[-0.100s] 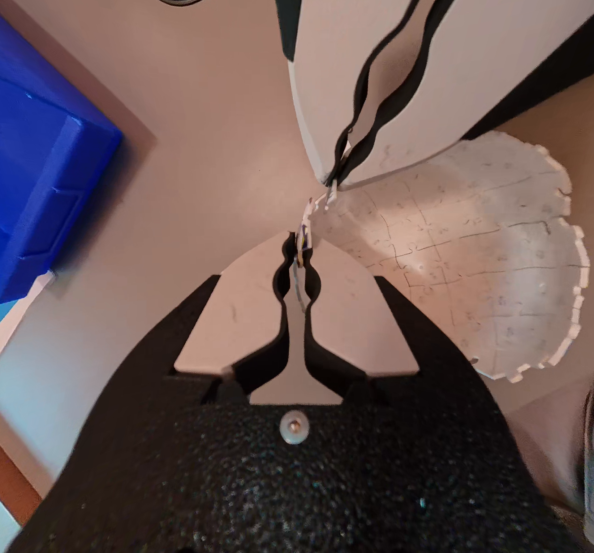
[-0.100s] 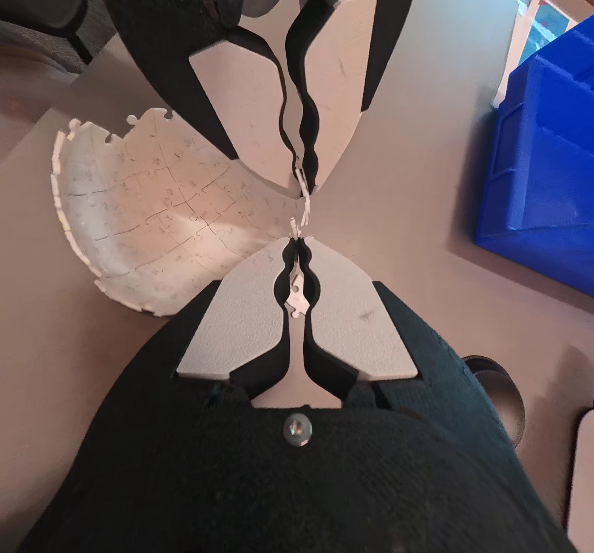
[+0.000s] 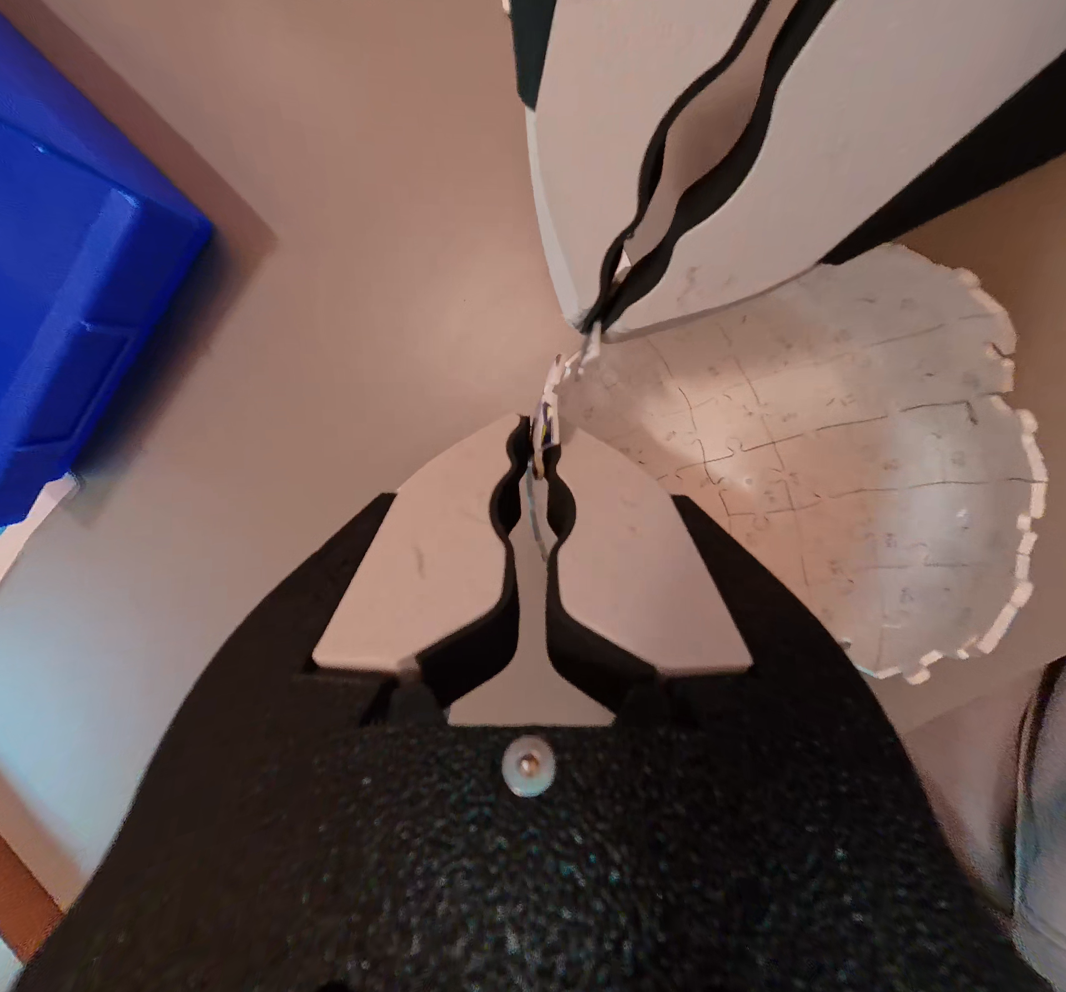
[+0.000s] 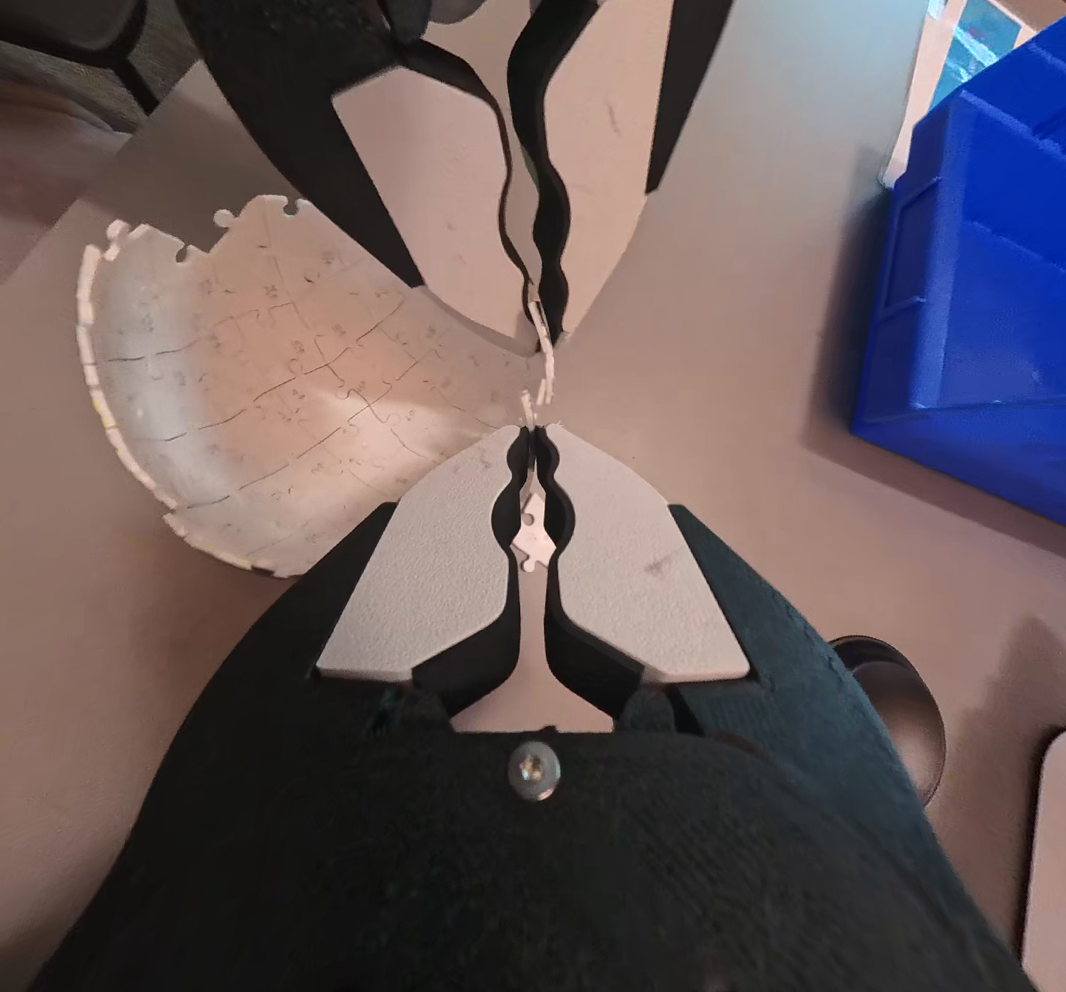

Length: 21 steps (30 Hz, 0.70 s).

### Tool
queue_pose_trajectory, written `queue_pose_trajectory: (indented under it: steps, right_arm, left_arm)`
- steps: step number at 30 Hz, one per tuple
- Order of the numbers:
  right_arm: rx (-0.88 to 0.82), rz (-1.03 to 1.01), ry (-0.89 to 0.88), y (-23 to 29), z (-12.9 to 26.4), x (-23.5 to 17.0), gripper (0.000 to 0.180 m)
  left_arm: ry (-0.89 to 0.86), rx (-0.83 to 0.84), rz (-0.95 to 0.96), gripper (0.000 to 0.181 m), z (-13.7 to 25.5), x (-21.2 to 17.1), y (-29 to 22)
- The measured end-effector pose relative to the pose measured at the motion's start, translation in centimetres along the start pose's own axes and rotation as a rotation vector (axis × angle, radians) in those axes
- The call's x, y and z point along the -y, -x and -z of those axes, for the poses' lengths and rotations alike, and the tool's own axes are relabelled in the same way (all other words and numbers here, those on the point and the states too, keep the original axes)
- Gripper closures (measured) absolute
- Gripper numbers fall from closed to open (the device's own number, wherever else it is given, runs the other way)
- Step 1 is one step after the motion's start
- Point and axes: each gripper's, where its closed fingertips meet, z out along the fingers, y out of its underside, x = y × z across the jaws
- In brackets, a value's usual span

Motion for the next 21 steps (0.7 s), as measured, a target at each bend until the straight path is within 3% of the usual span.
queue_pose_trajectory:
  steps: [21]
  right_arm:
    - [0.030, -0.169, -0.037, -0.38, -0.83, 0.02, 0.178]
  left_arm:
    - [-0.030, -0.034, 0.026, 0.178, -0.11, -0.03, 0.03]
